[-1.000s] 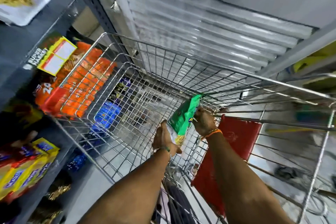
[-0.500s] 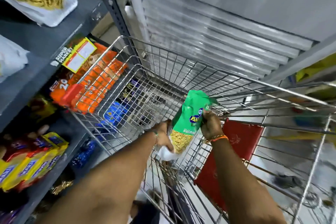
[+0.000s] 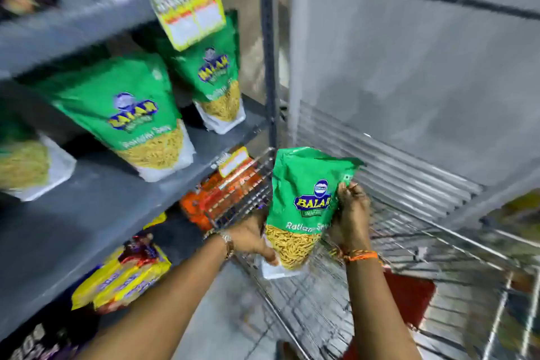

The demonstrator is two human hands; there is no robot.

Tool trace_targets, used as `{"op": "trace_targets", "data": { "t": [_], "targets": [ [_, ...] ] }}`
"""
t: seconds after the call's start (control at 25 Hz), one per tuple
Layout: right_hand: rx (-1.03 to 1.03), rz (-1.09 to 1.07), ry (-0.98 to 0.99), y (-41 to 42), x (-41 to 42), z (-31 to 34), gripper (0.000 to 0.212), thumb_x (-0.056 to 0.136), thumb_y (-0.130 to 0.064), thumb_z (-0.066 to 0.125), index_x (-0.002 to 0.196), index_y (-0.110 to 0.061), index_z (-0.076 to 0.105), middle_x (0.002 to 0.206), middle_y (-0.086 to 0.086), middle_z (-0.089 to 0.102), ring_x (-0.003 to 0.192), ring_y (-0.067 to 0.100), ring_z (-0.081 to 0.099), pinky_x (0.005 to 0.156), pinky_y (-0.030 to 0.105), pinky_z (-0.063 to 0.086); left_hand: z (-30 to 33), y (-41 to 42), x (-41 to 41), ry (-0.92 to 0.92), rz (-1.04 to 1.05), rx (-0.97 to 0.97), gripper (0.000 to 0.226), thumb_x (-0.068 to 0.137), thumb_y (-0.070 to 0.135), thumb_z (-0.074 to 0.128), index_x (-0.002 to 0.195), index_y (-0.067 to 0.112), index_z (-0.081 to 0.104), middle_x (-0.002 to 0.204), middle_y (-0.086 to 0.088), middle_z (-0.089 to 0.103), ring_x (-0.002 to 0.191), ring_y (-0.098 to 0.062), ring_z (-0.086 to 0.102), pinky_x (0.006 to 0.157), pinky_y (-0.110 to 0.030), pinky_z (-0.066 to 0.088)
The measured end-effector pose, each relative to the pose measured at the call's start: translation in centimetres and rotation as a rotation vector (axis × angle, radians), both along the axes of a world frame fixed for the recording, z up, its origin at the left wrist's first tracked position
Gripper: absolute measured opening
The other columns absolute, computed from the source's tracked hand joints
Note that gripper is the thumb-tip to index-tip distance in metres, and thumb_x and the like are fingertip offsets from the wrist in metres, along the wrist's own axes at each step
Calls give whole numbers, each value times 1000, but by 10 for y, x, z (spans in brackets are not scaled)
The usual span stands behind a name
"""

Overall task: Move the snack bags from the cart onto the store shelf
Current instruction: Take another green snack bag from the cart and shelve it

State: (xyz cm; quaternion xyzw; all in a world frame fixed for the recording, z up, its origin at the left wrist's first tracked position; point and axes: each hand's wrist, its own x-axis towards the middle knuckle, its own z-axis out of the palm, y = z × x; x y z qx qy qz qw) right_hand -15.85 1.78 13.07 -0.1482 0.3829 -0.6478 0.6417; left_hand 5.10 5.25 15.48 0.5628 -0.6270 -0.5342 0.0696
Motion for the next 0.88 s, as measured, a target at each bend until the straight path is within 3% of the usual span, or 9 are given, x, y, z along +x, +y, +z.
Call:
{"op": "trace_targets", "data": {
  "t": [0.16, 0.28, 0.4, 0.52, 0.64, 0.8, 0.88],
  "targets": [
    [-139, 155, 148, -16, 89, 66, 11, 91, -6, 53, 87, -17, 55, 83, 10, 68, 72, 22, 63, 72, 38, 55, 47, 32, 71, 56, 266, -78, 80, 58, -2, 88, 126, 16, 52, 114, 11, 59, 99, 7, 56, 95, -5, 43],
    [-329, 226, 338, -13, 168, 97, 13, 87, -14, 60, 78, -21, 54, 76, 7, 58, 75, 19, 47, 69, 35, 40, 59, 56, 139, 63, 456, -139, 82, 45, 14, 96, 119, 19, 62, 120, 5, 67, 110, -12, 64, 105, -29, 46],
    [-501, 296, 516, -12, 244, 125, 23, 88, -18, 58, 70, -26, 47, 67, -3, 39, 68, 12, 34, 63, 31, 29, 68, 71, 198, 7, 593, -228, 68, 50, 8, 93, 113, 19, 68, 116, 1, 70, 111, -12, 63, 96, -15, 47],
    [-552, 374, 542, -7, 324, 147, 25, 85, -24, 57, 67, -26, 41, 67, -6, 31, 66, 10, 29, 63, 31, 26, 82, 90, 252, 59, 816, -312, 63, 47, -4, 90, 101, 19, 67, 109, -3, 71, 108, -19, 65, 91, -24, 50],
    [-548, 425, 472, -1, 386, 157, 28, 89, -11, 57, 70, -23, 40, 67, -6, 33, 65, 8, 31, 63, 28, 28, 85, 101, 302, 127, 958, -370, 61, 48, -19, 82, 96, 14, 66, 107, -10, 72, 104, -25, 67, 87, -34, 54],
    [-549, 506, 447, 5, 435, 141, 29, 91, -7, 56, 73, -24, 41, 72, 1, 37, 74, 16, 35, 72, 28, 34, 74, 109, 346, 210, 1113, -376, 57, 47, -28, 74, 93, 5, 68, 111, -19, 72, 103, -30, 68, 90, -51, 55],
    [-562, 569, 466, 7, 448, 128, 29, 92, -7, 55, 73, -23, 40, 72, 3, 34, 72, 14, 35, 70, 28, 32, 64, 113, 360, 225, 1159, -367, 56, 47, -25, 73, 94, 6, 67, 109, -18, 72, 106, -33, 67, 90, -50, 55]
  ]
}}
